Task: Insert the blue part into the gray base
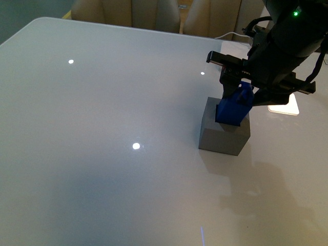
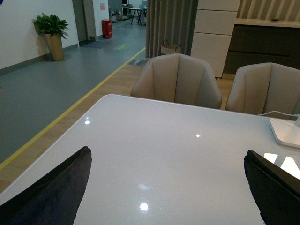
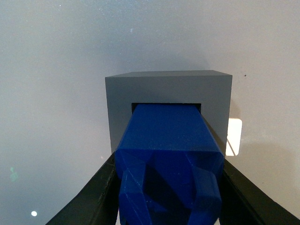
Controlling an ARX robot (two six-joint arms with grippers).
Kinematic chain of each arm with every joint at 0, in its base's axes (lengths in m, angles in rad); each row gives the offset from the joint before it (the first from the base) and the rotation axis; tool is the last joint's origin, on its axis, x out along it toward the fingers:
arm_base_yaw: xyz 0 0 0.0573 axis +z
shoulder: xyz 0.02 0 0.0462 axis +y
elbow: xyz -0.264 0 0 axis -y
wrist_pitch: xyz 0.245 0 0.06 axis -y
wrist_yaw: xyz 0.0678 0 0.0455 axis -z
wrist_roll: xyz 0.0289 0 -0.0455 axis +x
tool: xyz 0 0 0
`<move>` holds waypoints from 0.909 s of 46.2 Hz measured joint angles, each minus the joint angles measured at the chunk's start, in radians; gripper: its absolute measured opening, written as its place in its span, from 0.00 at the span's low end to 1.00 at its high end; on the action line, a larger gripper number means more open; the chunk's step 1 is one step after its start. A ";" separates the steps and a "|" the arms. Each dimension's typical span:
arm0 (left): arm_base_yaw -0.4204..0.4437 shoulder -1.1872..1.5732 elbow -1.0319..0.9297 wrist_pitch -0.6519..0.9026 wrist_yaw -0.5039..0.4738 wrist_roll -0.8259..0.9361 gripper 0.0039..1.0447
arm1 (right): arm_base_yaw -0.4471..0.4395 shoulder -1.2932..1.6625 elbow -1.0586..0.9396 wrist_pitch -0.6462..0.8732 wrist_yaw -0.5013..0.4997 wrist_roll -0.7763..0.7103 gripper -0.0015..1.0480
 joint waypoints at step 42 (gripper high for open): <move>0.000 0.000 0.000 0.000 0.000 0.000 0.93 | 0.000 -0.285 -0.246 0.252 0.126 -0.053 0.91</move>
